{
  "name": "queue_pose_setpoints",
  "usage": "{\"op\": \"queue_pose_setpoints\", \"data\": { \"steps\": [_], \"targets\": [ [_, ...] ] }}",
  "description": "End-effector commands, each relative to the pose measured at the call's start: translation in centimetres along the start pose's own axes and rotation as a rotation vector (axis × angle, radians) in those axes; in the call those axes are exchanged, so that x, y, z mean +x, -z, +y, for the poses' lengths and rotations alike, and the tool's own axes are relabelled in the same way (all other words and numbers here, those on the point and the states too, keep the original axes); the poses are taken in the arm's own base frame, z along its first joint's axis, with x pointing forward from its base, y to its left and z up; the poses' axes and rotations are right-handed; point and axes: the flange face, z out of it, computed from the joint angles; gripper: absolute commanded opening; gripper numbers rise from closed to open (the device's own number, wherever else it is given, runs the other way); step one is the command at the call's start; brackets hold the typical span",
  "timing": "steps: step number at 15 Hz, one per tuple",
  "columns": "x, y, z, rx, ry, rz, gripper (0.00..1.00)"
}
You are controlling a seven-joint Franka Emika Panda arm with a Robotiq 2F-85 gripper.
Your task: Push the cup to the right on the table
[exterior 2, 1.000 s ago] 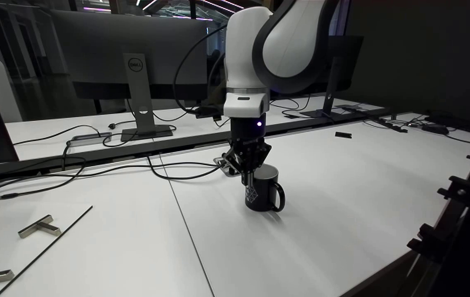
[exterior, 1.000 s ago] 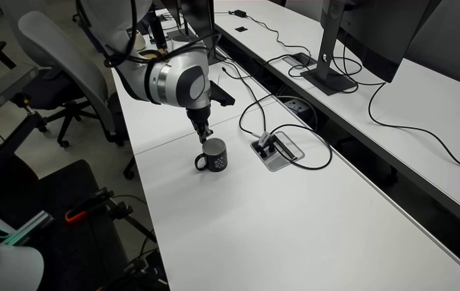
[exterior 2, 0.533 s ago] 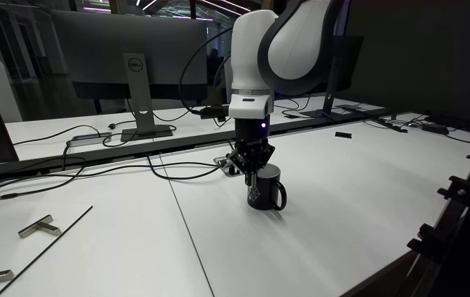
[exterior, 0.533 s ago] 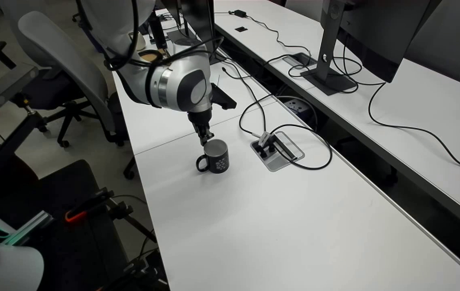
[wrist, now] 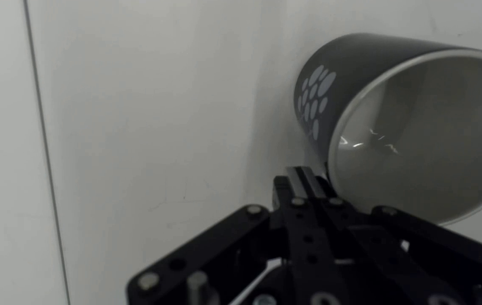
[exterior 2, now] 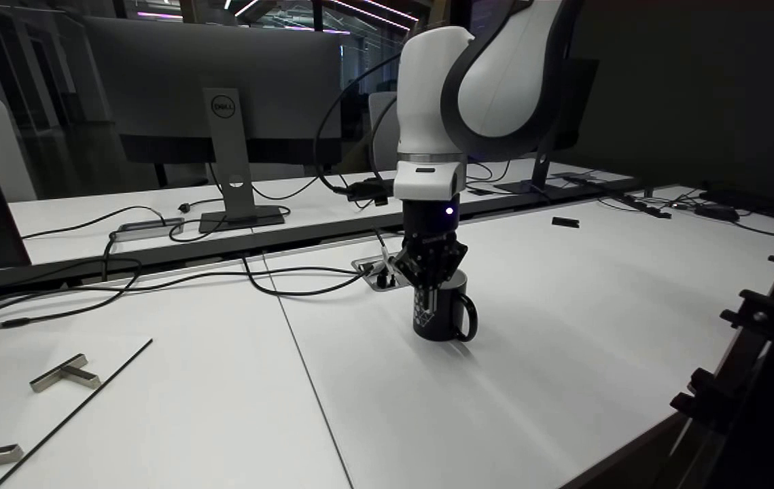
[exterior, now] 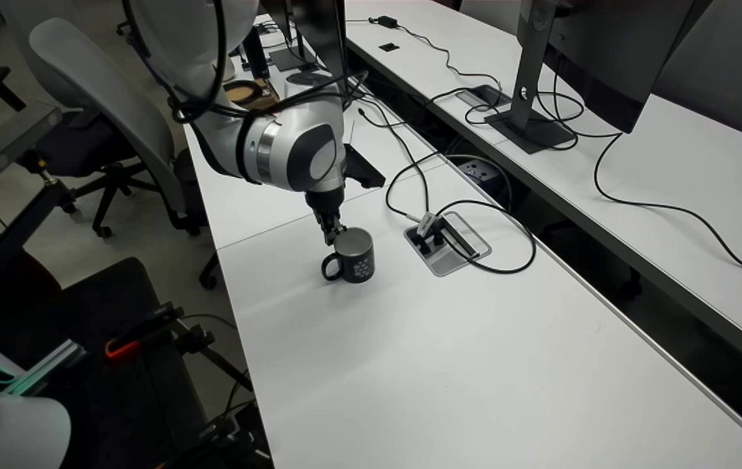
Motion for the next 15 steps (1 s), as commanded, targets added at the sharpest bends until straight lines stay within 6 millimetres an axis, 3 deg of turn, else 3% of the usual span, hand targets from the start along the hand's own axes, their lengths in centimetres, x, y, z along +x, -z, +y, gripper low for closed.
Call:
{"op": "queue_pose_setpoints", "data": {
  "steps": [1,15],
  "targets": [
    [0.3,0.2,-1.4,-0.005,0.000,-0.004,0.00],
    [-0.3,0.8,-2.5,0.013,-0.016,-0.003,0.00]
  ]
}}
